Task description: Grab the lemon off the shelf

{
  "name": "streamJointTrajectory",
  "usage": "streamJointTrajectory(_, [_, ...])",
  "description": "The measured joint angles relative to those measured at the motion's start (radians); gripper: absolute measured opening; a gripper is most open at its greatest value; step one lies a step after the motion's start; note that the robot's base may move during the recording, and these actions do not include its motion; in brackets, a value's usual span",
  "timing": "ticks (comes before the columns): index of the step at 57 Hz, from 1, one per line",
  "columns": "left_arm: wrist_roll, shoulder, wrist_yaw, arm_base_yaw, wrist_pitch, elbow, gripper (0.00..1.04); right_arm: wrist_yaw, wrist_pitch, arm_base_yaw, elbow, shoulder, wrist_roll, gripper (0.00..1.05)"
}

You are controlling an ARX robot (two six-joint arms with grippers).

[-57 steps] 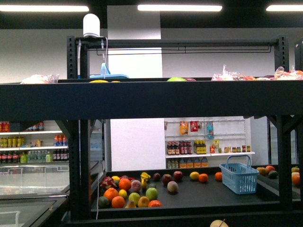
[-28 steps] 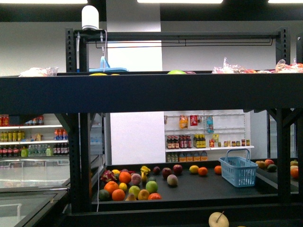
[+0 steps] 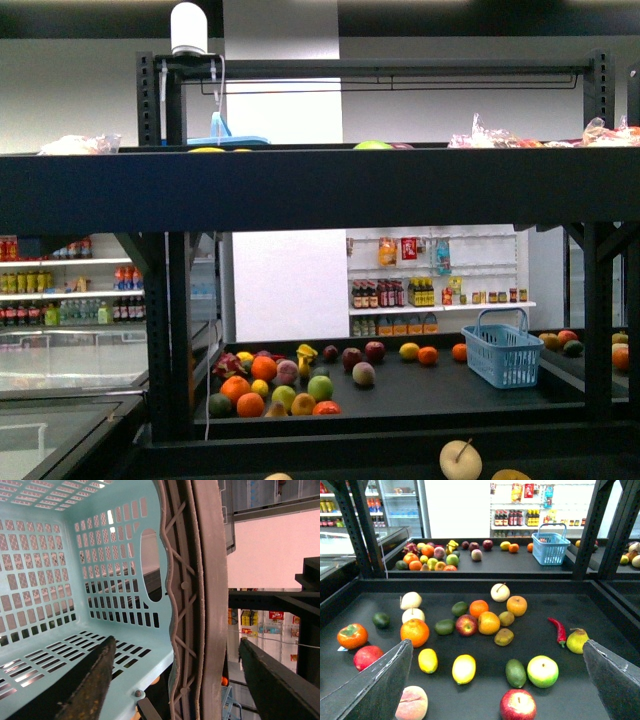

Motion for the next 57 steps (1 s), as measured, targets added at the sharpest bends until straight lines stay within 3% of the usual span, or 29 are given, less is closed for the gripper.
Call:
streamJointTrajectory(16, [0.035, 0.014, -0.021, -0.009, 0.005, 0.021, 0.23, 0.0, 0.0, 0.0, 0.0, 0.0, 0.0, 1.02])
streamJointTrajectory(39, [0.136, -0.088, 0.027, -0.033, -0.007, -0.066, 0.22, 0.0, 0.0, 0.0, 0.0, 0.0, 0.0, 1.02])
streamJointTrajectory(57, [0.278, -0.33, 0.114, -0.142, -0.104, -0.127, 0.22, 0.0, 0.0, 0.0, 0.0, 0.0, 0.0, 1.02])
